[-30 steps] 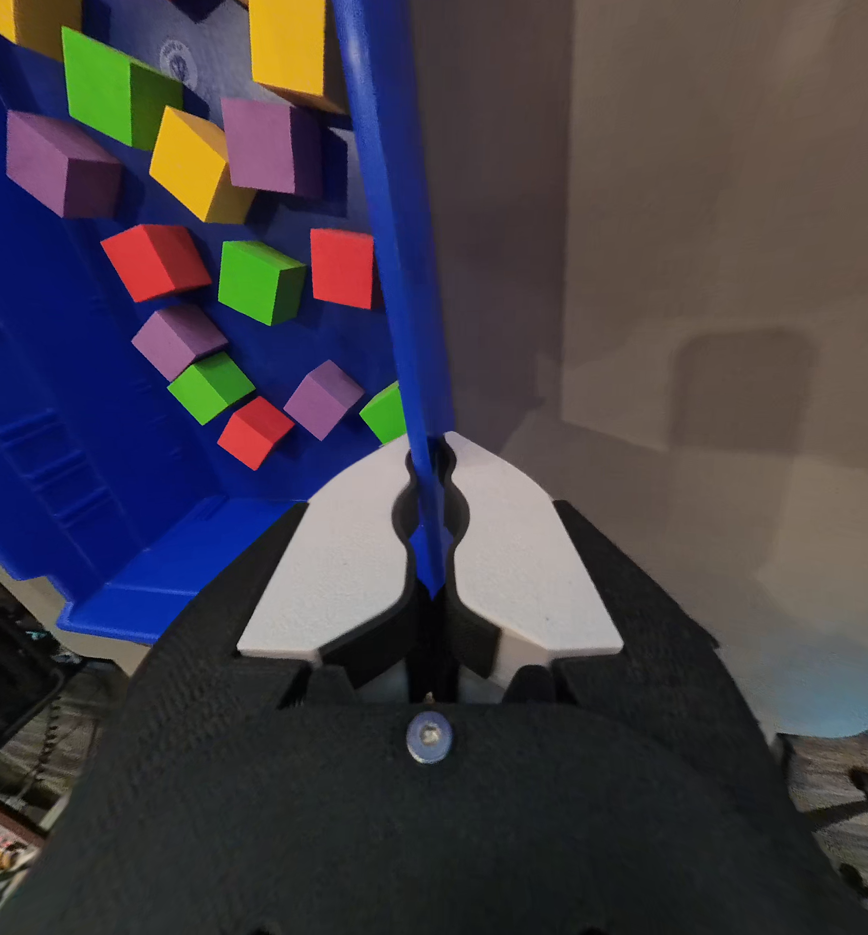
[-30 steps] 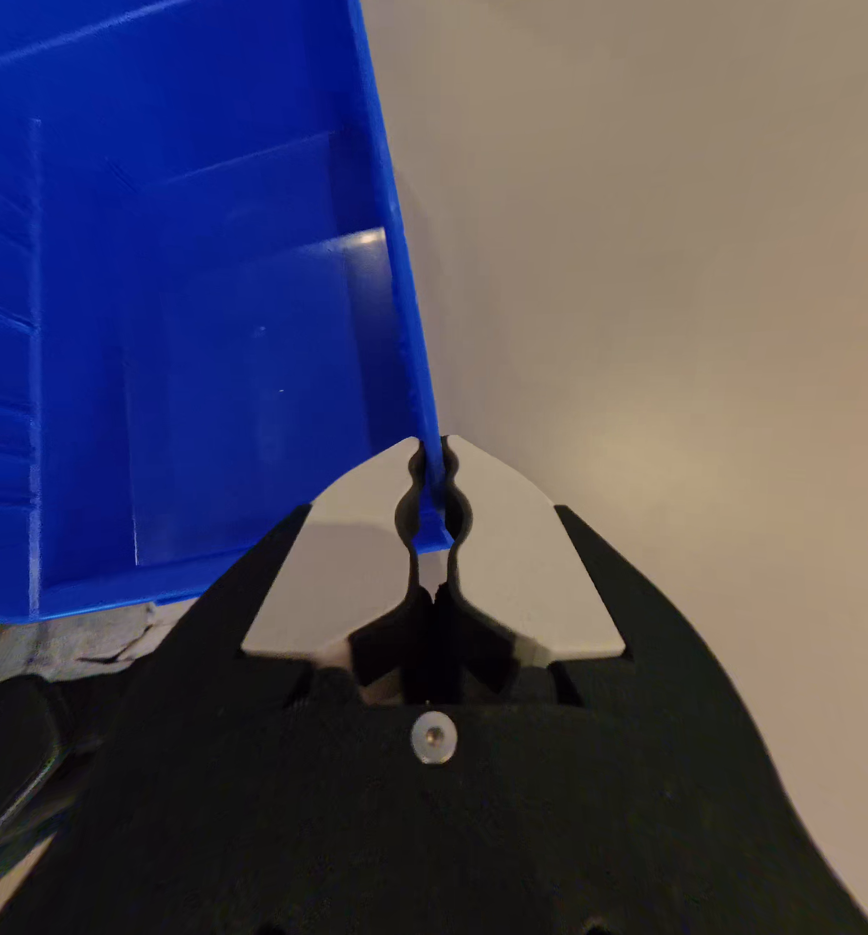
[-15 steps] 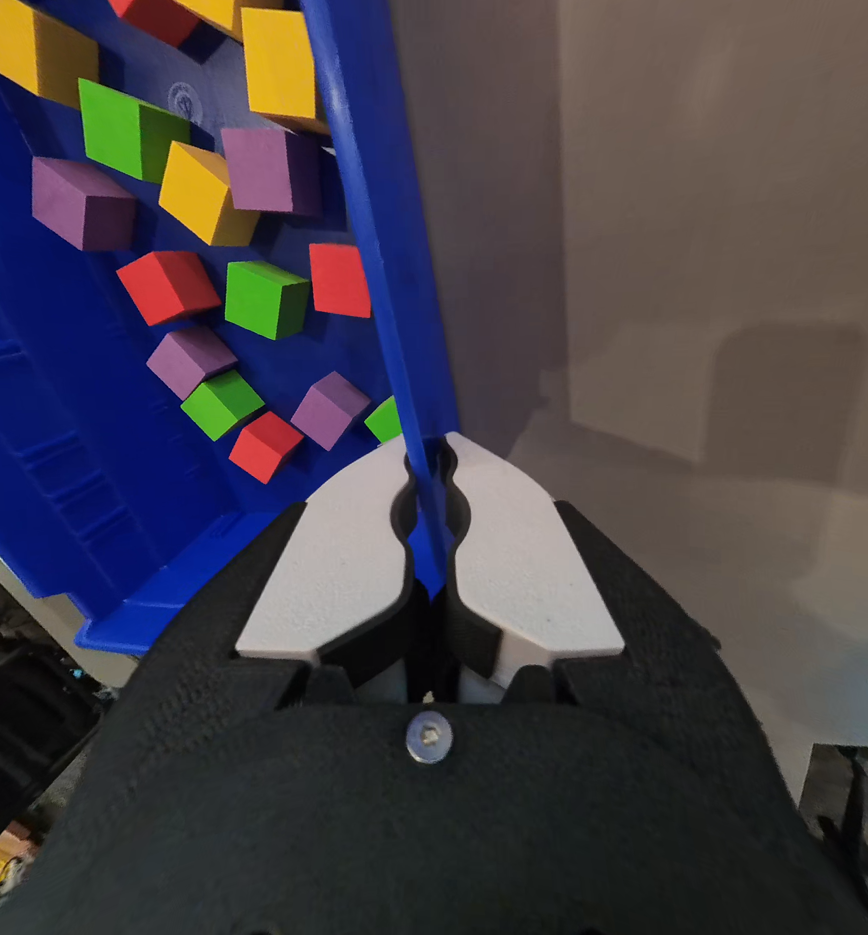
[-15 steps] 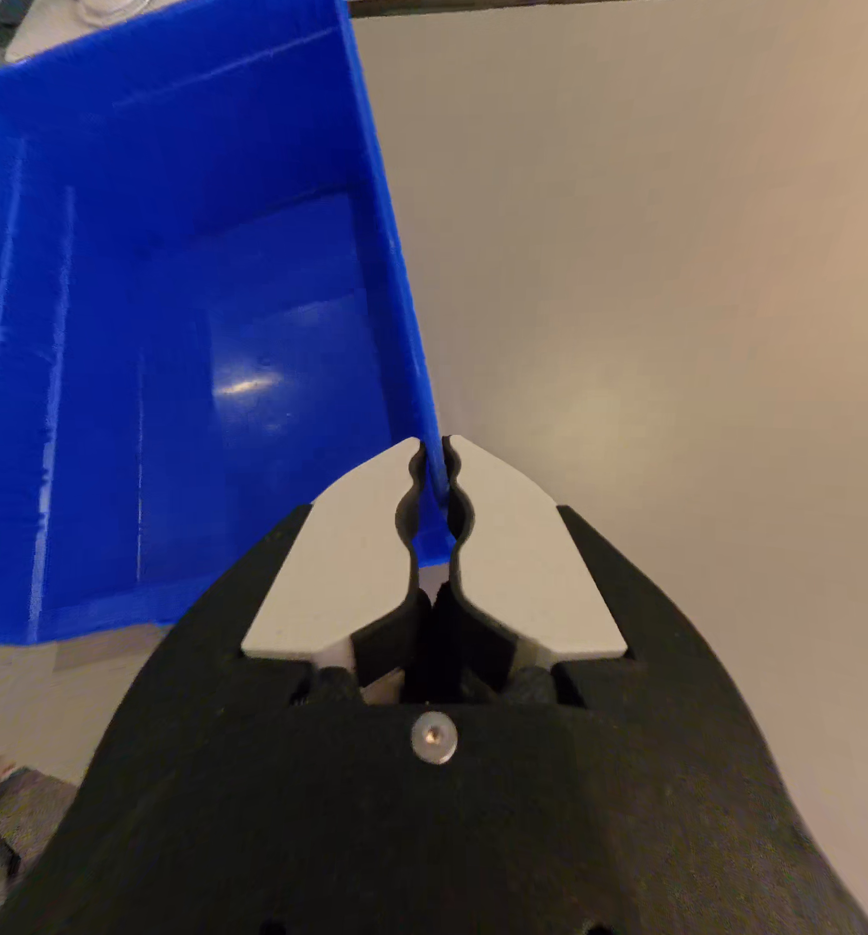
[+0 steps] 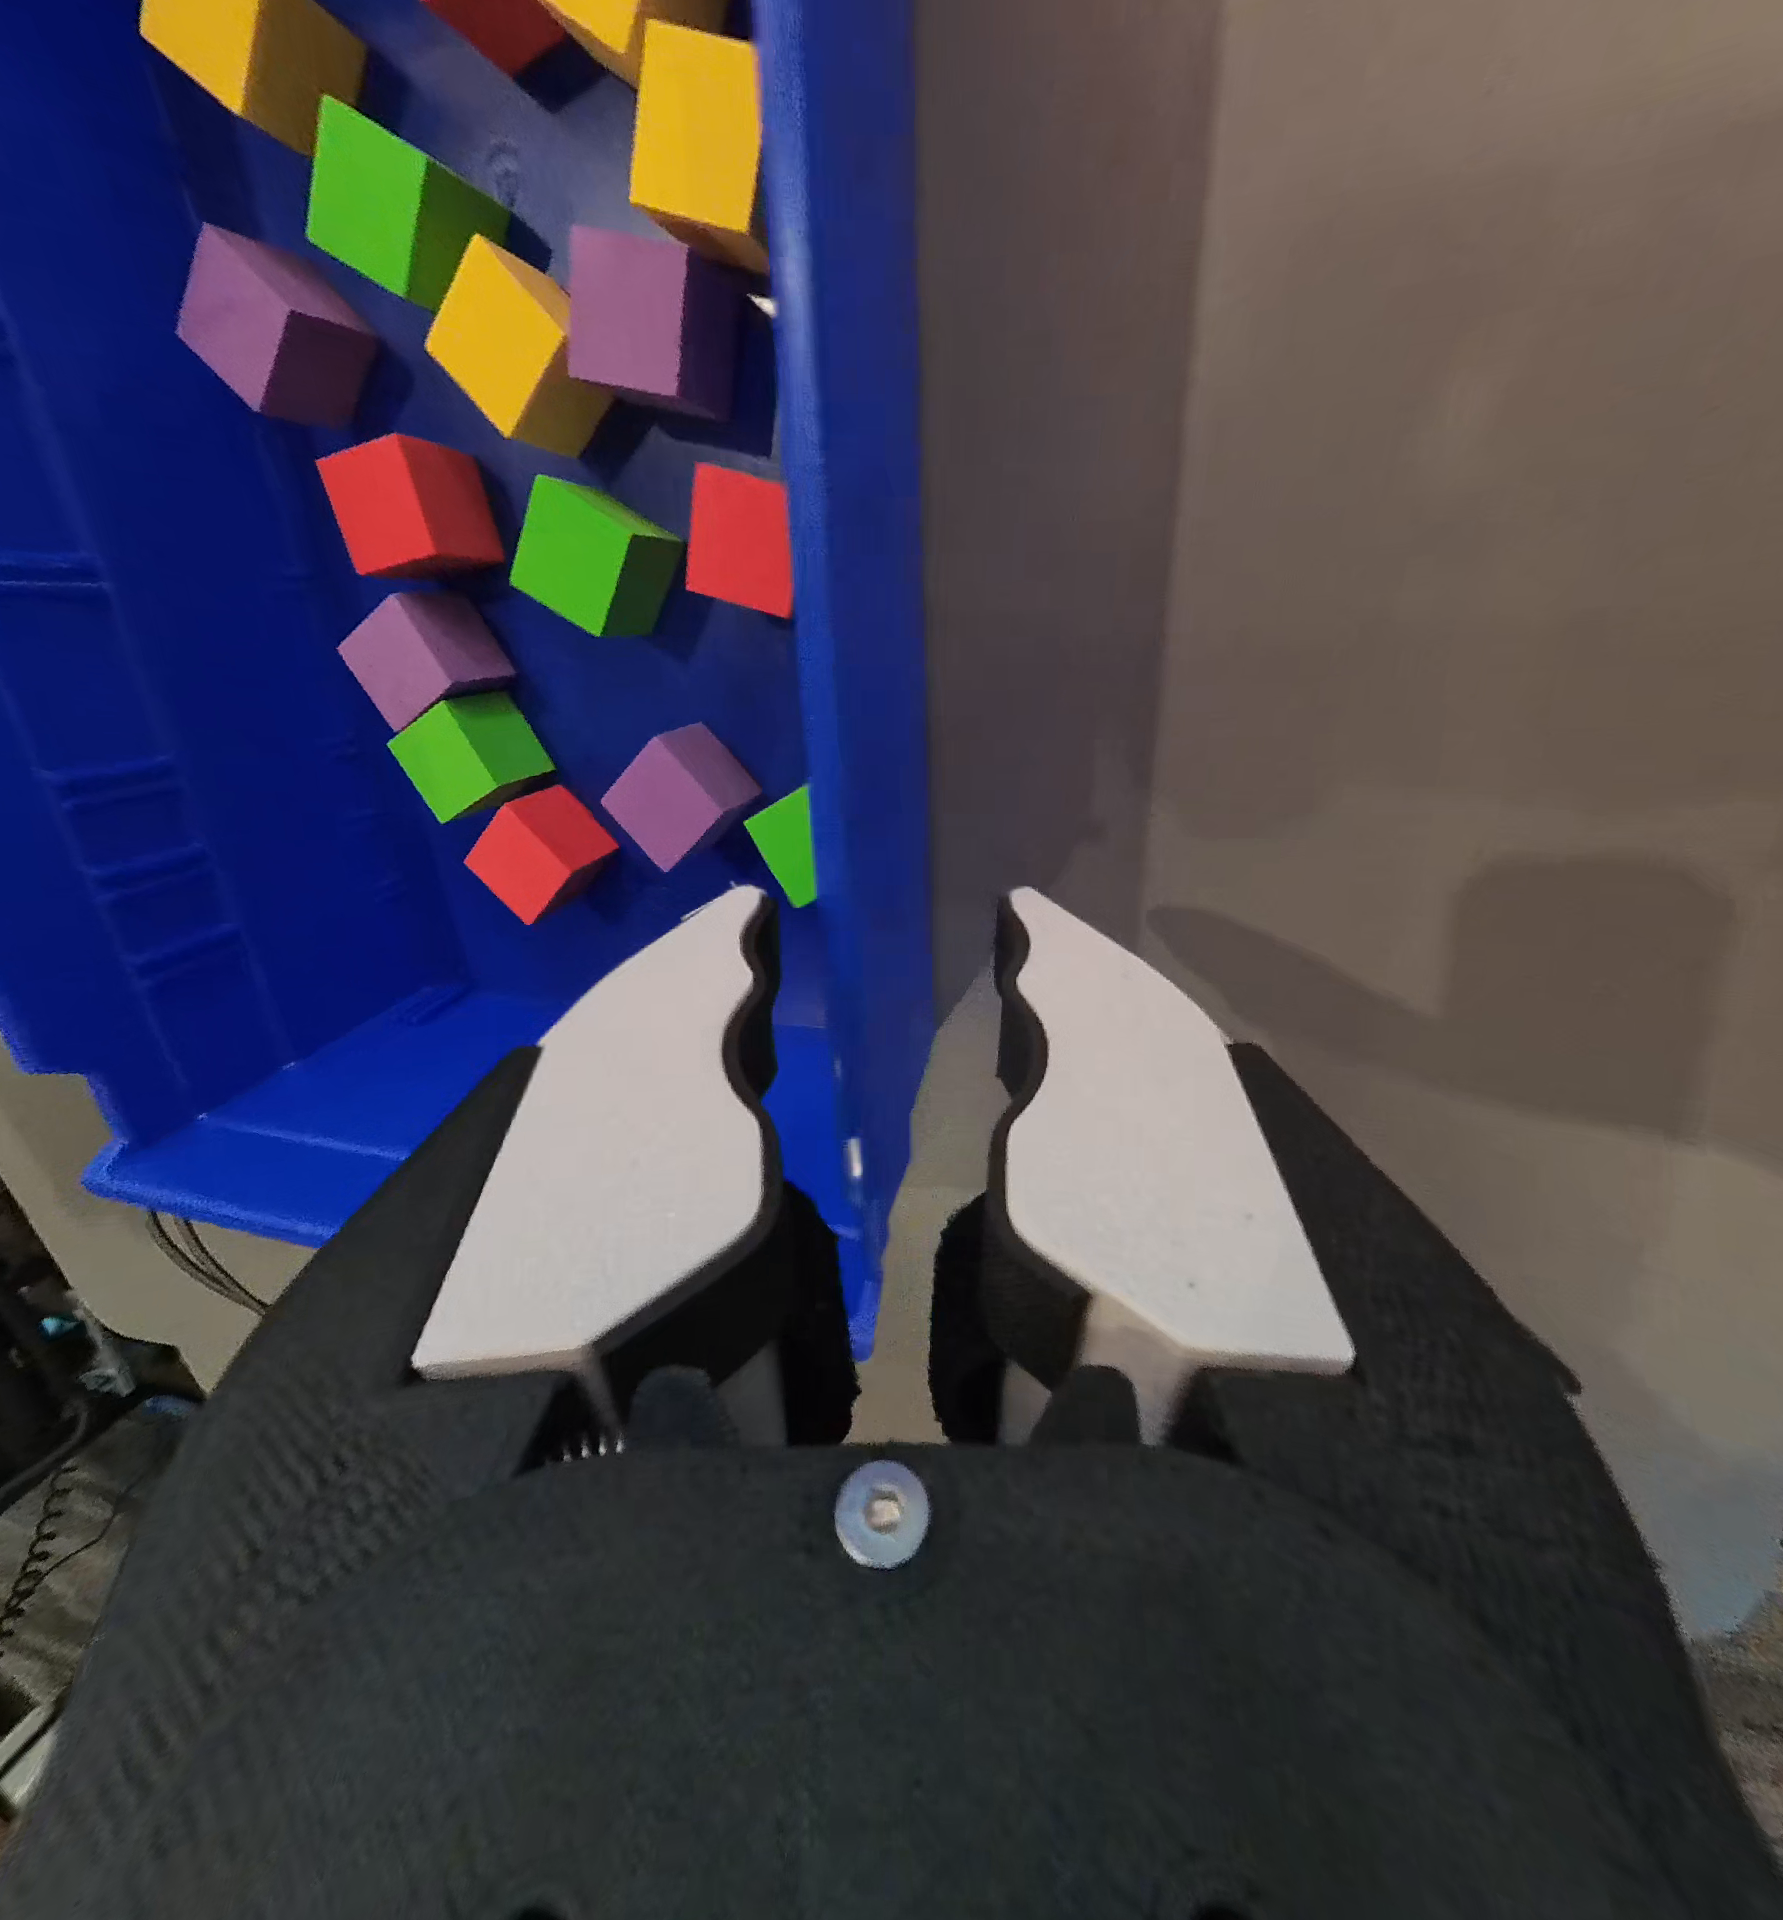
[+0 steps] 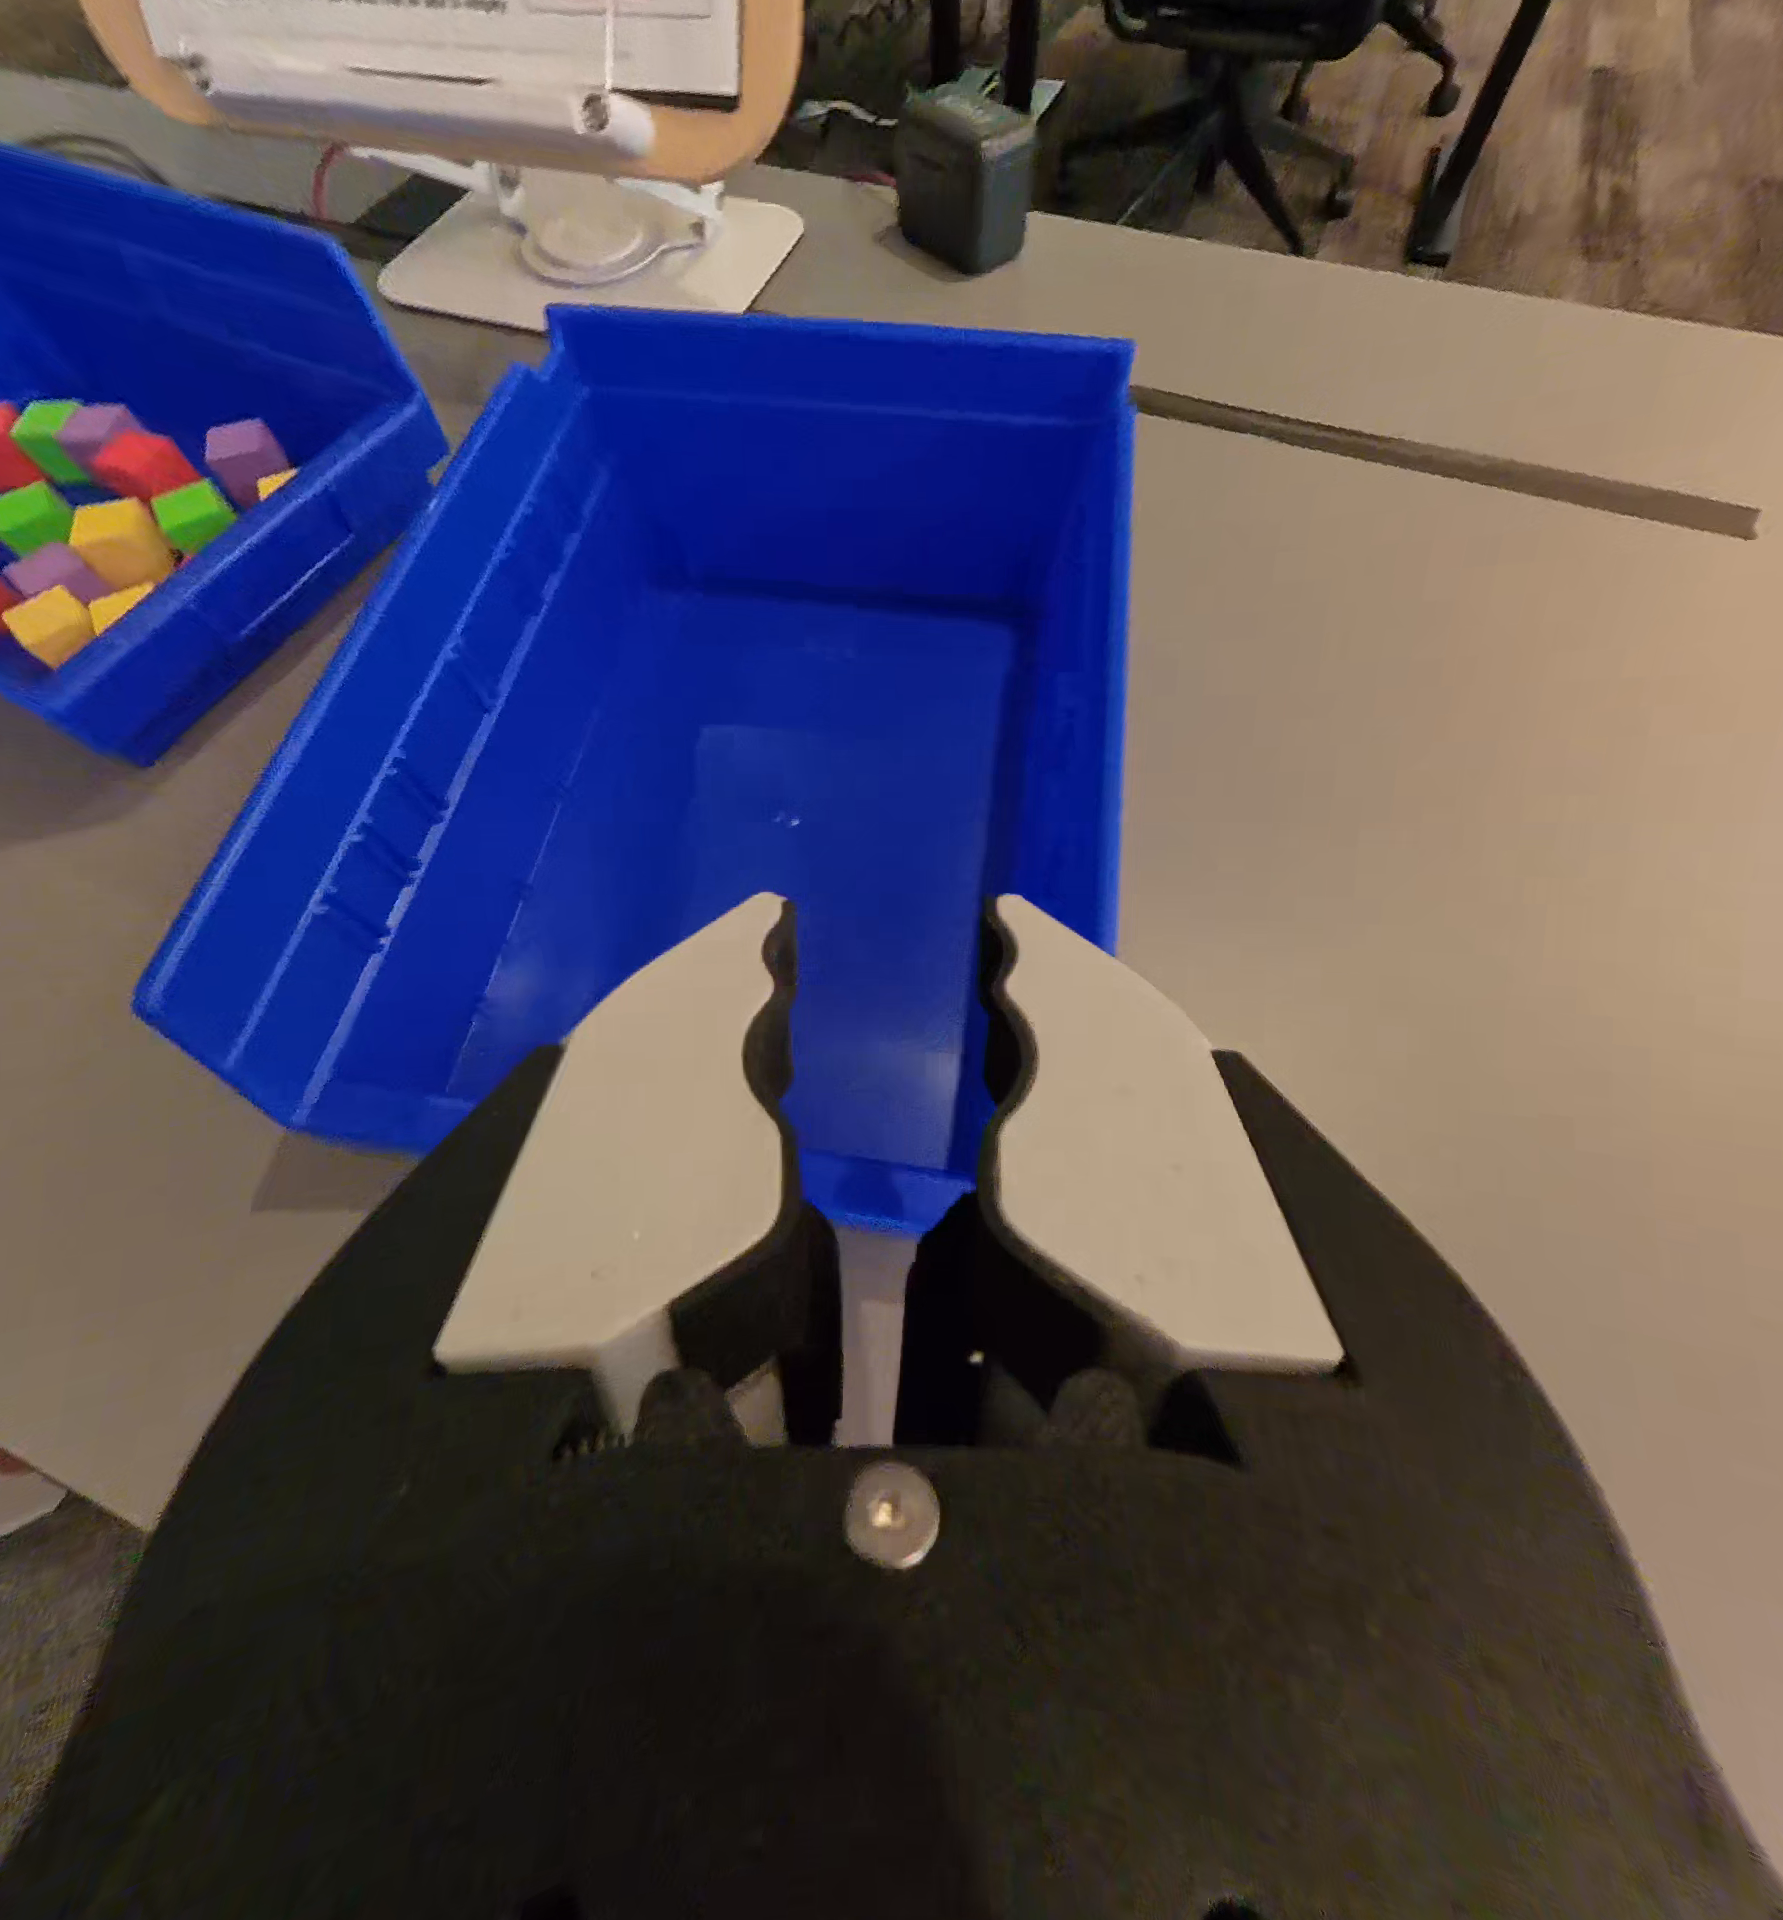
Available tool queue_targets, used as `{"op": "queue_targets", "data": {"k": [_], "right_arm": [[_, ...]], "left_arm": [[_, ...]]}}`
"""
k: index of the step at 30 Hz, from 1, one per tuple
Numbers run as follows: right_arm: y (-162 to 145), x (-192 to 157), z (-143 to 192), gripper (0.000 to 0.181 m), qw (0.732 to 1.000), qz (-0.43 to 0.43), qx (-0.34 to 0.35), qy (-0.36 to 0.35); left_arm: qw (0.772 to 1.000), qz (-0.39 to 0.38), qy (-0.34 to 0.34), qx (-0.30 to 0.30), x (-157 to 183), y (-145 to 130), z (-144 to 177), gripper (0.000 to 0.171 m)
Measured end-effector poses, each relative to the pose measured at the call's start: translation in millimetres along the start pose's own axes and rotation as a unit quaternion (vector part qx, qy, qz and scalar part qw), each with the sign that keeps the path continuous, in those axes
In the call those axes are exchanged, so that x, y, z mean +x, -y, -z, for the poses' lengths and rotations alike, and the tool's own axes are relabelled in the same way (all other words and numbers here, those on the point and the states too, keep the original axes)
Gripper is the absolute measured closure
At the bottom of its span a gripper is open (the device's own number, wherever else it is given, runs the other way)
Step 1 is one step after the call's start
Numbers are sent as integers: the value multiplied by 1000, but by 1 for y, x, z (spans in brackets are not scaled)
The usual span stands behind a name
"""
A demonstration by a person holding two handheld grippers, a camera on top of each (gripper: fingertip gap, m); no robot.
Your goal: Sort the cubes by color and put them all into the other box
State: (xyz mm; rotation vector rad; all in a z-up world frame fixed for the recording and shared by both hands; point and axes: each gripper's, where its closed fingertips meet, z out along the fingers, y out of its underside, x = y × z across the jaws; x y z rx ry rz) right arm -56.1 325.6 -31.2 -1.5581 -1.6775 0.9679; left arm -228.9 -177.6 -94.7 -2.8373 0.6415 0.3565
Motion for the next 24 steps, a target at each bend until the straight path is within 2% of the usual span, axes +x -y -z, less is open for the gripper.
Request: {"op": "queue_targets", "data": {"k": [3,7,15,17,21,24], "right_arm": [[-7,-10,-6,146,999,29,-16,8],[-16,-15,-11,147,997,66,-38,-5],[-34,-23,-14,152,995,78,-68,-7],[-38,-23,-13,153,994,80,-74,-8],[-44,-21,-11,154,994,81,-79,-9],[-46,-19,-9,155,993,87,-81,-10]], "left_arm": [[1000,-14,15,2,3,16,-5,131],[999,-31,25,7,-4,50,-8,127],[998,-17,-67,-8,-13,133,-27,123],[996,-15,-87,-26,-12,146,-34,129],[991,-20,-115,-70,-4,154,-46,165],[992,-34,-104,-65,-3,151,-45,167]]}}
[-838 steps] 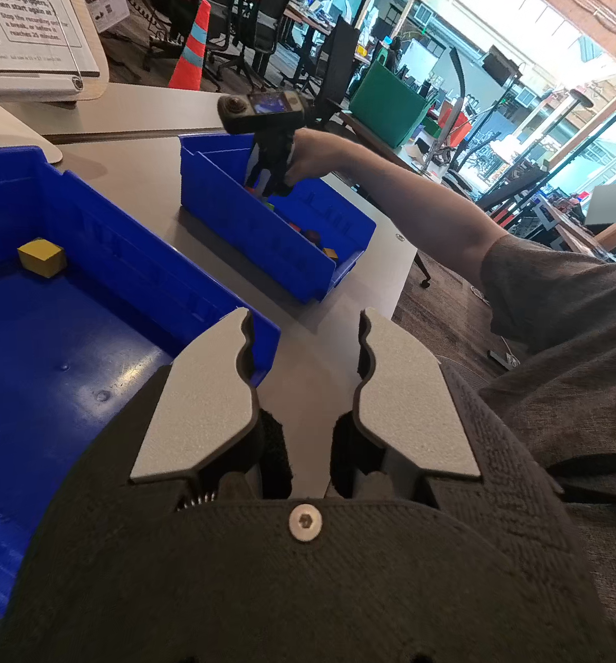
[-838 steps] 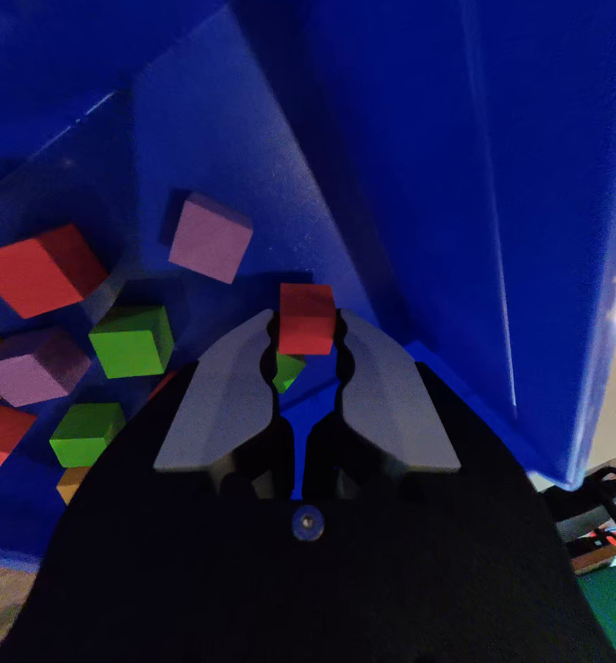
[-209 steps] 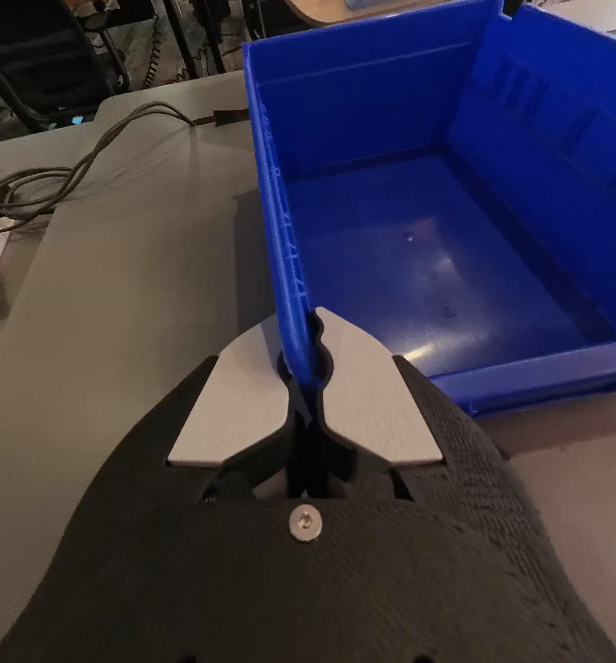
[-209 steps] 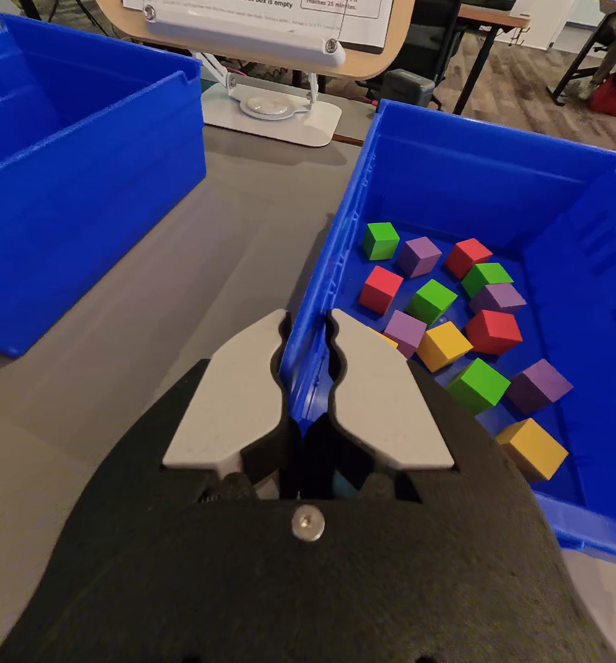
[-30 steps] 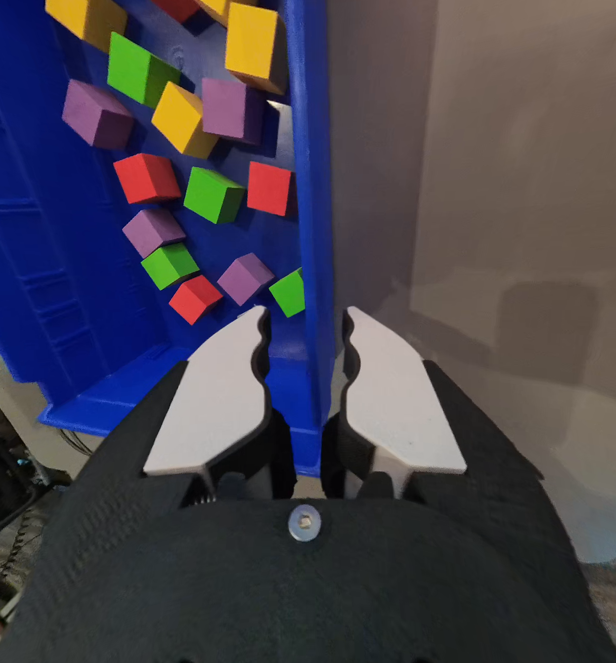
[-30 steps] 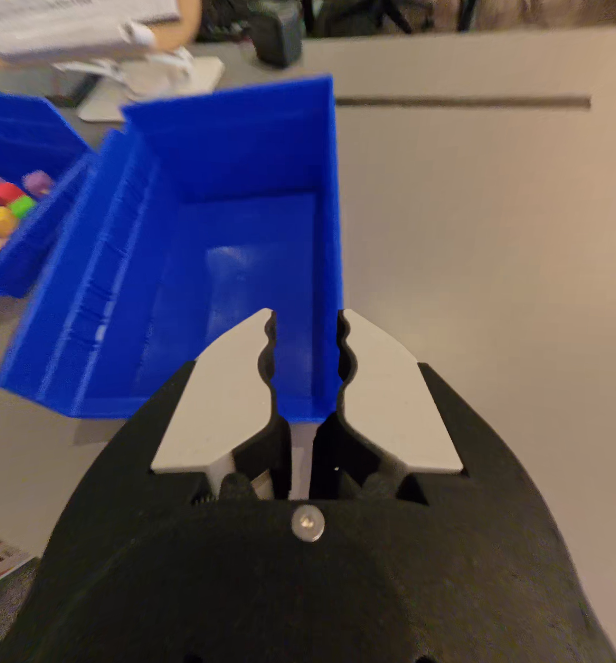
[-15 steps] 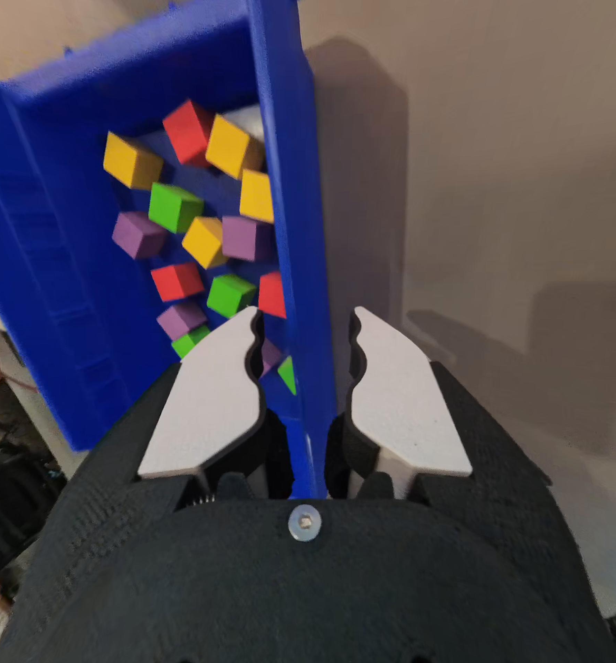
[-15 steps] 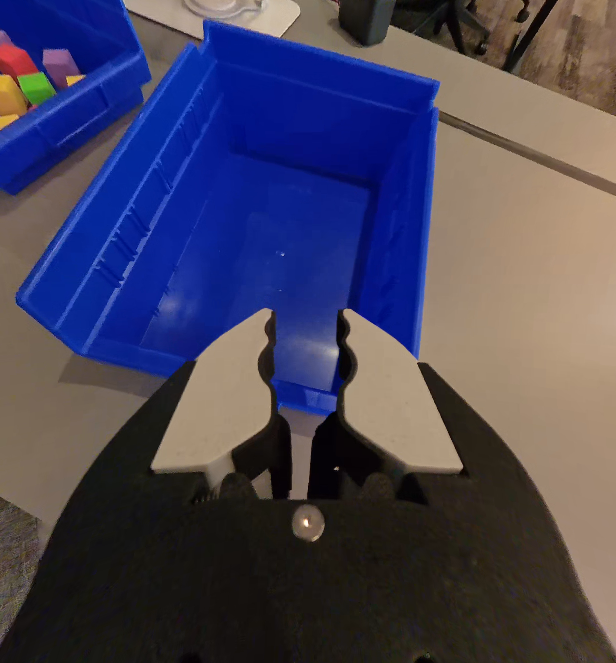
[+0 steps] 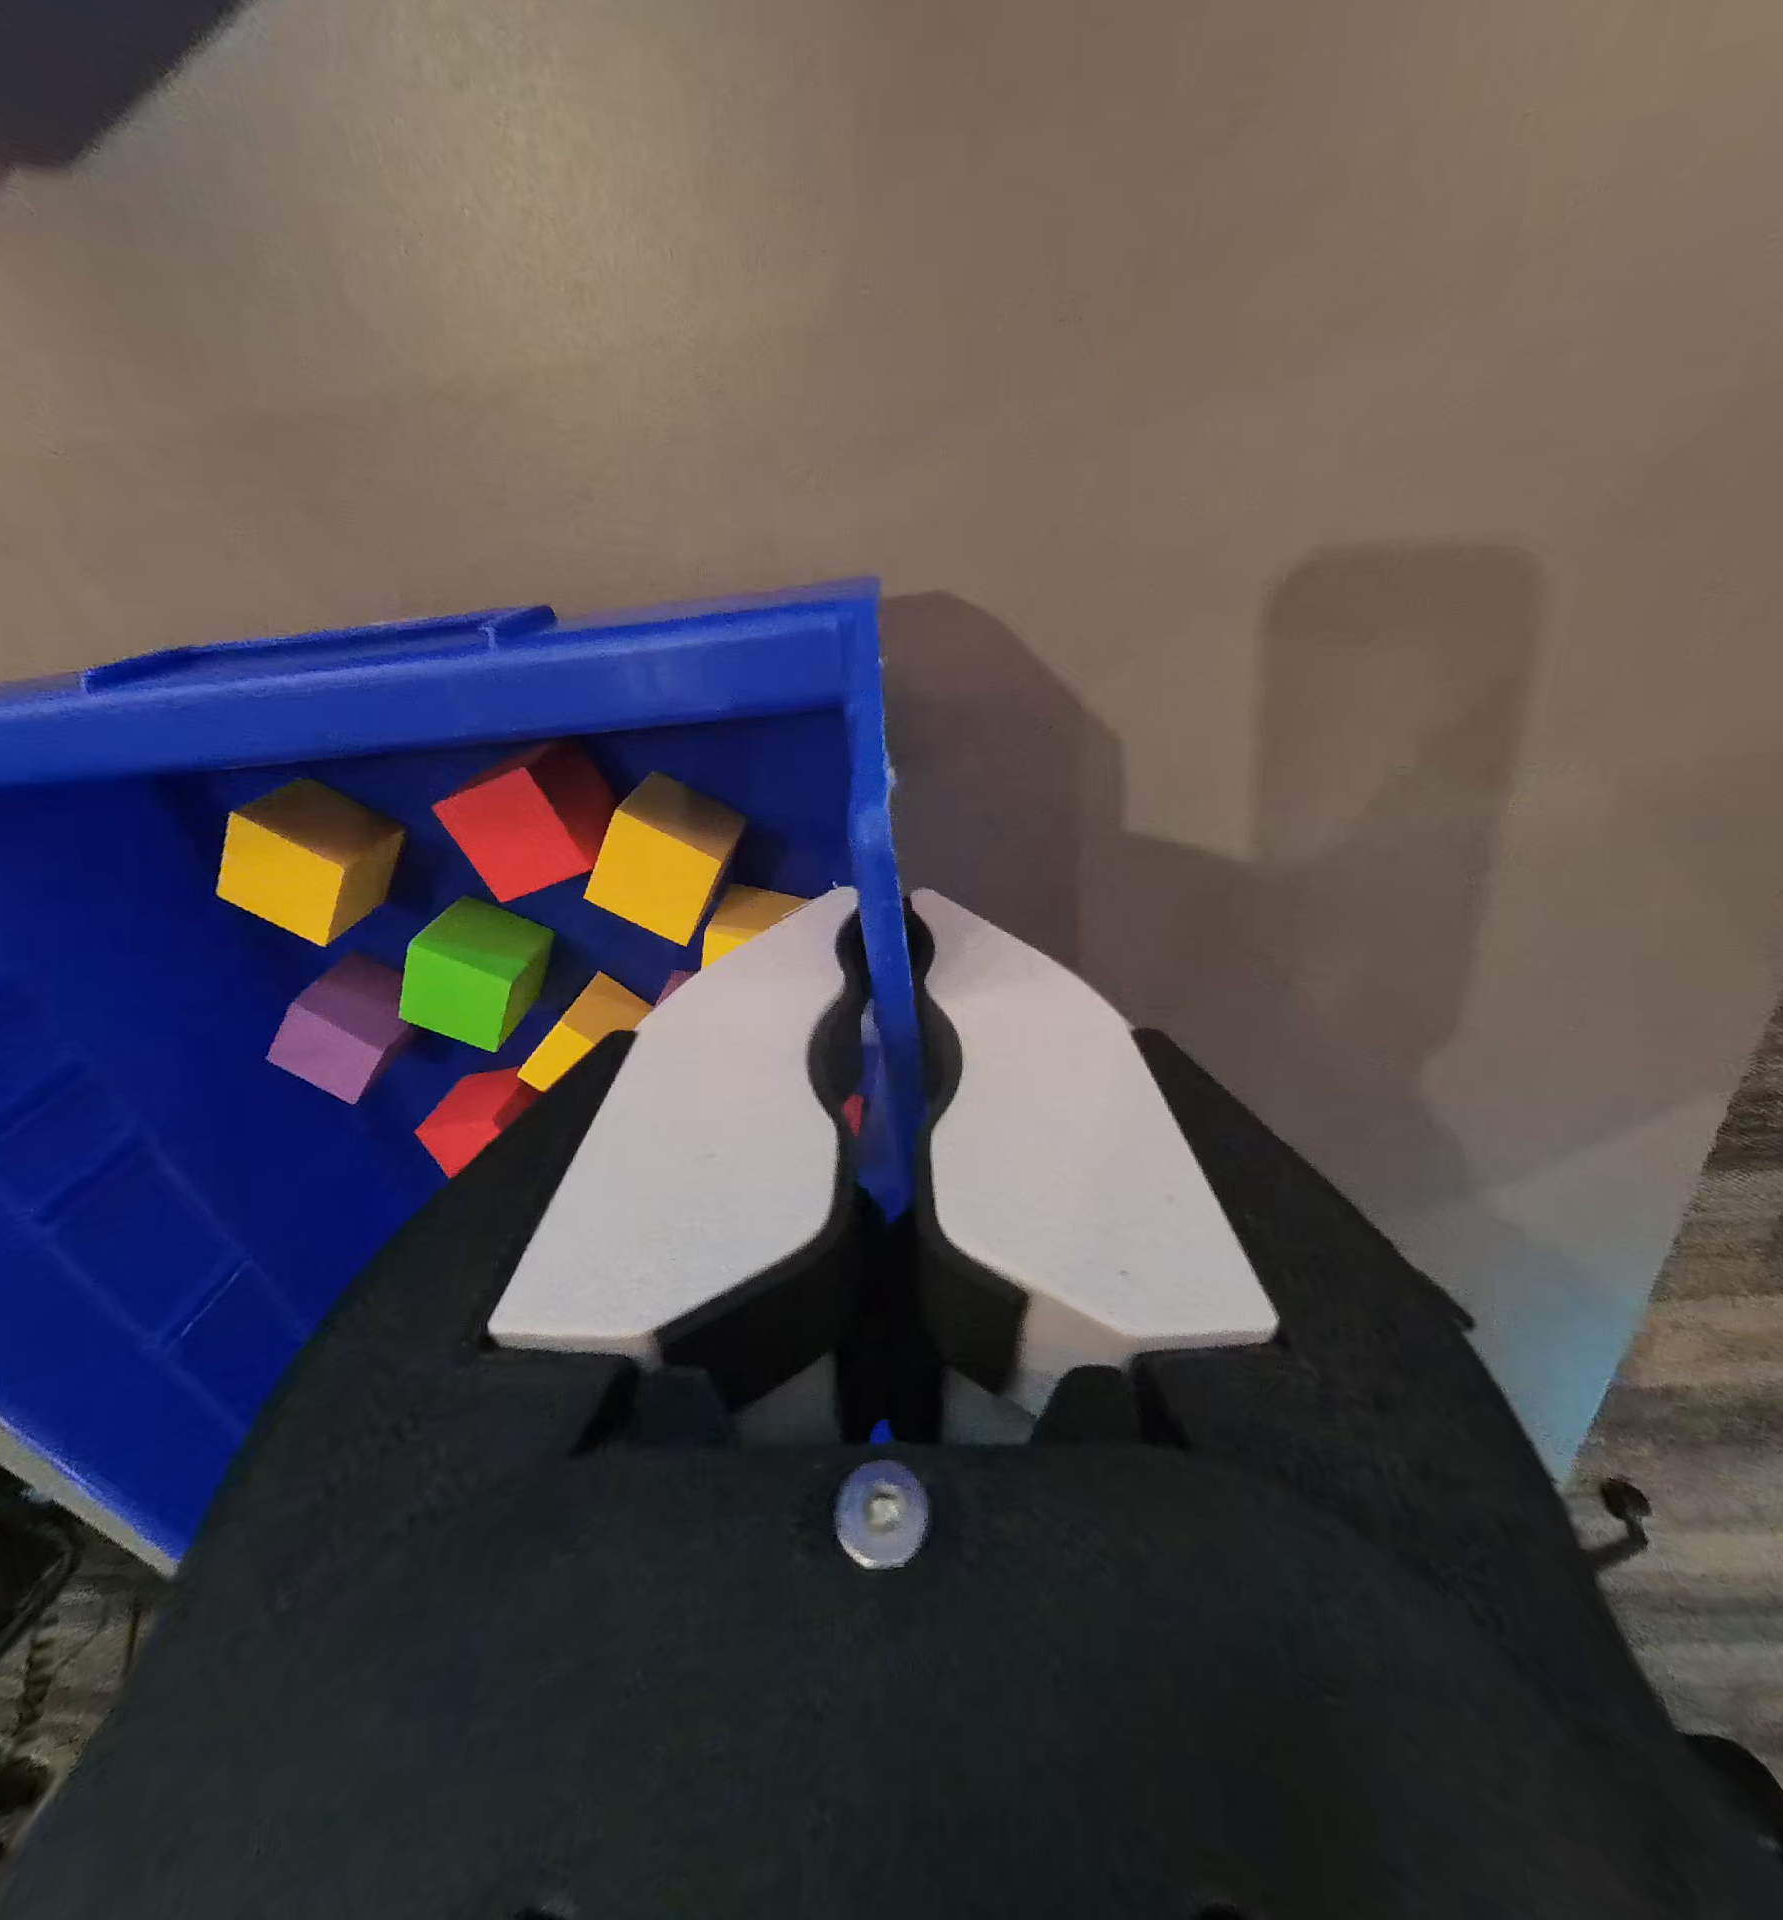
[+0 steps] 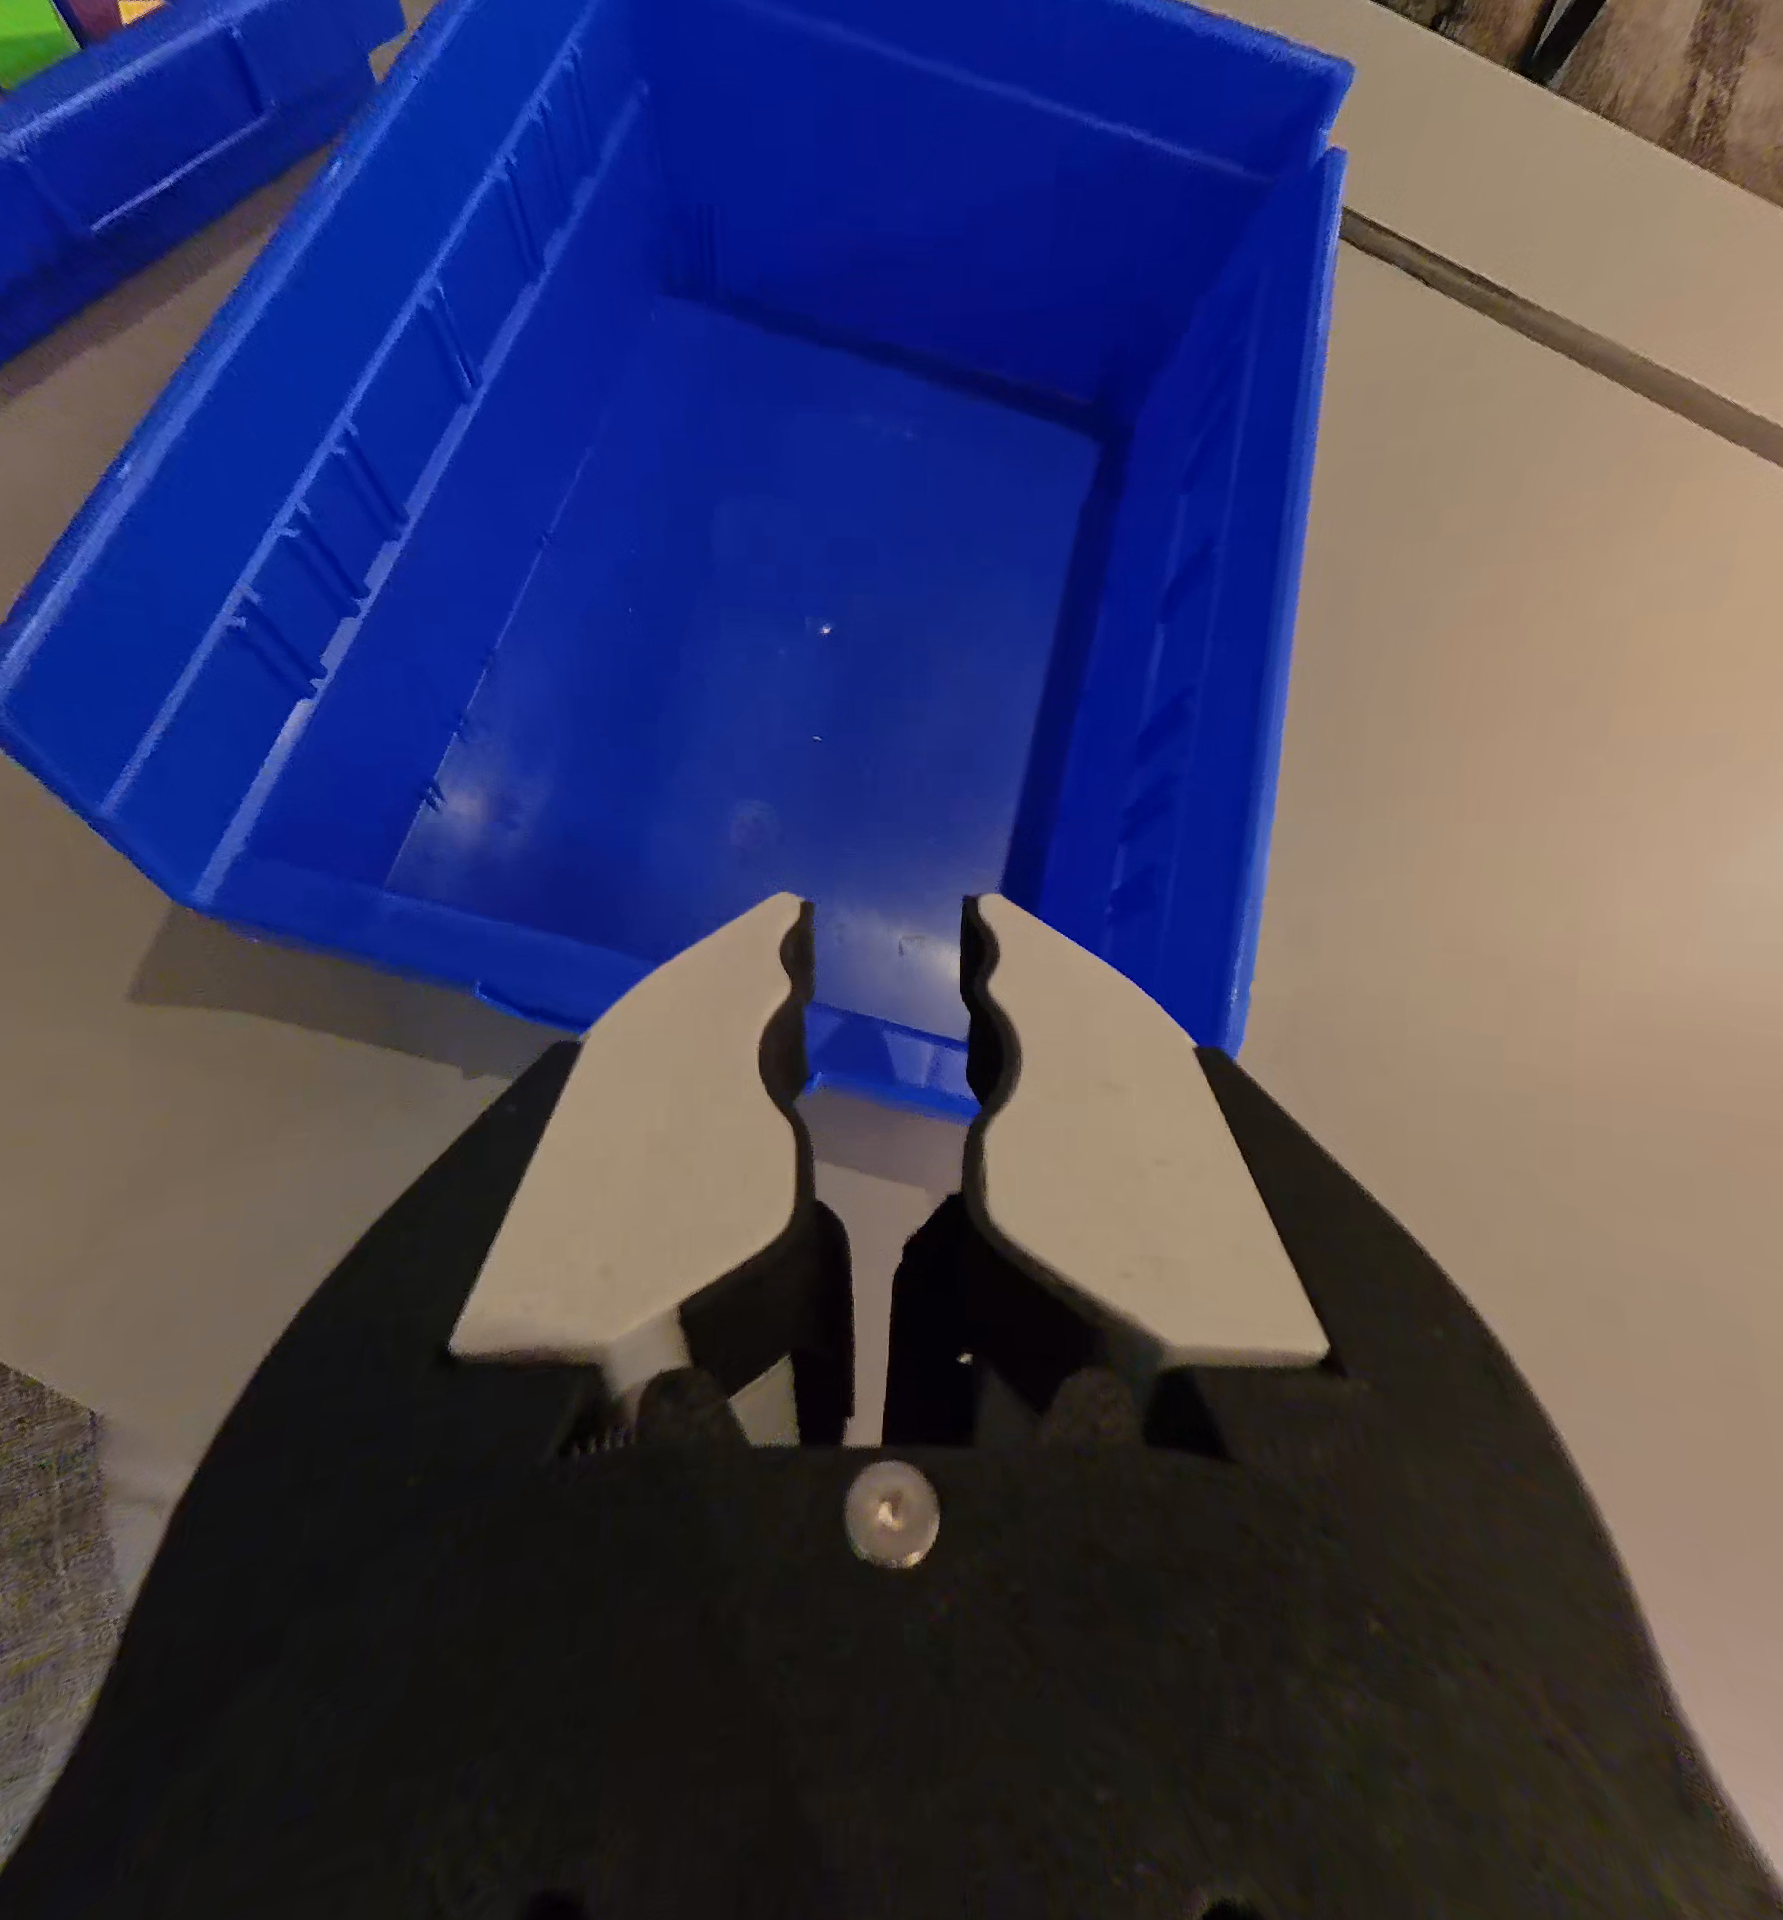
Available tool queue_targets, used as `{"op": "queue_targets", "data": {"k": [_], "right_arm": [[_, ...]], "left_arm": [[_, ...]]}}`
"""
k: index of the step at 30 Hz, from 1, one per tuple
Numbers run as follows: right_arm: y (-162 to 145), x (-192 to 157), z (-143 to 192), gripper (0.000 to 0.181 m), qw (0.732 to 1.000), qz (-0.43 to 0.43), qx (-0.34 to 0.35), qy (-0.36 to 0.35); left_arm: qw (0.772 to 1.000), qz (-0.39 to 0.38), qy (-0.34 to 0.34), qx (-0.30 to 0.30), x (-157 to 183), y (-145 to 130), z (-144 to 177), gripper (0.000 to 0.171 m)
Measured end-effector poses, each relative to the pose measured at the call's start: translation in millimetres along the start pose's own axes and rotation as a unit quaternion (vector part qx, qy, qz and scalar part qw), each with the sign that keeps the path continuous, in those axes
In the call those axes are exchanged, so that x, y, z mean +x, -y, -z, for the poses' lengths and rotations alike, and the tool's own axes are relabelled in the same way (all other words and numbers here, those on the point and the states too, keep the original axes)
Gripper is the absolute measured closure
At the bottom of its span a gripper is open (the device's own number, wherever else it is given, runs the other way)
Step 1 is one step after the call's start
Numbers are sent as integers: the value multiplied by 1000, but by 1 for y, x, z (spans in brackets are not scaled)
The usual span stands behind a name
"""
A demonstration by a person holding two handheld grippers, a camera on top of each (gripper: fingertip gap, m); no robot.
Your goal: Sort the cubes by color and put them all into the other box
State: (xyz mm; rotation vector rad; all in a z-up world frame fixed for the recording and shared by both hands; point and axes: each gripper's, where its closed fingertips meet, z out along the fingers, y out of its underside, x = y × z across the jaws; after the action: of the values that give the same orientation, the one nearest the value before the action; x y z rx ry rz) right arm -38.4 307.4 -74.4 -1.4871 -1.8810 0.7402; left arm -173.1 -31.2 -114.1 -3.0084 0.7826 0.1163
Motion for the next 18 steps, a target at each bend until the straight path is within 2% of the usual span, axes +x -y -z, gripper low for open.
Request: {"op": "queue_targets", "data": {"k": [5,10,15,18], "right_arm": [[-2,3,-1,156,1000,2,-4,2],[-4,-2,-6,156,1000,9,-11,7],[0,-13,-5,157,1000,14,-9,14],[5,-19,-5,157,1000,18,-5,12]], "left_arm": [[993,-112,13,21,20,-25,2,167],[975,-223,14,-15,49,-59,5,167],[956,-290,-7,-44,85,-93,8,168],[959,-277,-25,-54,99,-108,10,164]]}}
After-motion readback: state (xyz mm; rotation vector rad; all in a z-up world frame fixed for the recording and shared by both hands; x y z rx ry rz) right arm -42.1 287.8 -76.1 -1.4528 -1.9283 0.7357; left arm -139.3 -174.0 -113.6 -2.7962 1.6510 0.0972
